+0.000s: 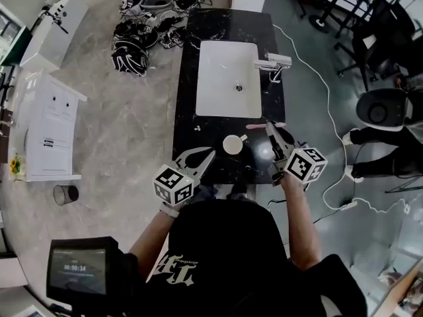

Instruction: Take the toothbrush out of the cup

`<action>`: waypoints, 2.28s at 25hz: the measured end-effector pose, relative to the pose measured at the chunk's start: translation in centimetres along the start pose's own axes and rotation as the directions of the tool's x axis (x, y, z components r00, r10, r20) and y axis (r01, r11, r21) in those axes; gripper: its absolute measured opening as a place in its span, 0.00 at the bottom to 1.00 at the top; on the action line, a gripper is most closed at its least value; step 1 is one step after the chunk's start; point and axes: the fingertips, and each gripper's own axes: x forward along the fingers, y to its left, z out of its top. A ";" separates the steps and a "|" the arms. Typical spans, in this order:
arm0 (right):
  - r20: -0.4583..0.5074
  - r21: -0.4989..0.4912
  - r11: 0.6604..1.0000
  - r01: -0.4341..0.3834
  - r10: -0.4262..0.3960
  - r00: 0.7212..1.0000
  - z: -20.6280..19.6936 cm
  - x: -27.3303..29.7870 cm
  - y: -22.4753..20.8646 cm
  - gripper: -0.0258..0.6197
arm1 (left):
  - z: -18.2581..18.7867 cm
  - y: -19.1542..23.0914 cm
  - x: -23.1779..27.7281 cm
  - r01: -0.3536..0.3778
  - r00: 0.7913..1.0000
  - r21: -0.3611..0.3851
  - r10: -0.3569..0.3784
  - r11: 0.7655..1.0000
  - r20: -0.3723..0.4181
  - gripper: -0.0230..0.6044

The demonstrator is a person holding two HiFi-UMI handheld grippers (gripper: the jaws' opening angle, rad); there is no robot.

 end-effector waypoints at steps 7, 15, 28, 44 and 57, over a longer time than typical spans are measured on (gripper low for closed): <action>-0.008 -0.055 0.994 0.091 -0.091 0.996 -0.9 -0.6 -0.9 0.05 | -0.2 0.5 0.1 0.040 0.999 0.000 -0.040 0.999 -0.015 0.04; 0.013 -0.033 0.973 0.226 -0.226 0.974 -2.9 -3.3 -0.9 0.05 | -1.2 1.6 -1.2 0.107 0.993 -0.012 -0.107 0.994 -0.047 0.04; 0.002 -0.009 0.953 0.302 -0.302 0.953 -7.8 -9.7 0.6 0.05 | -3.9 -1.9 -2.4 0.182 0.977 0.020 -0.179 0.983 -0.118 0.04; -0.090 -0.107 0.988 0.108 -0.118 0.989 -18.2 -24.9 5.6 0.05 | -14.3 -20.1 -5.4 0.135 0.984 0.047 -0.129 0.990 -0.122 0.04; -0.133 -0.116 0.992 0.038 -0.053 0.990 -23.6 -32.1 8.2 0.05 | -20.8 -27.6 -9.4 0.089 0.988 0.034 -0.084 0.995 -0.132 0.04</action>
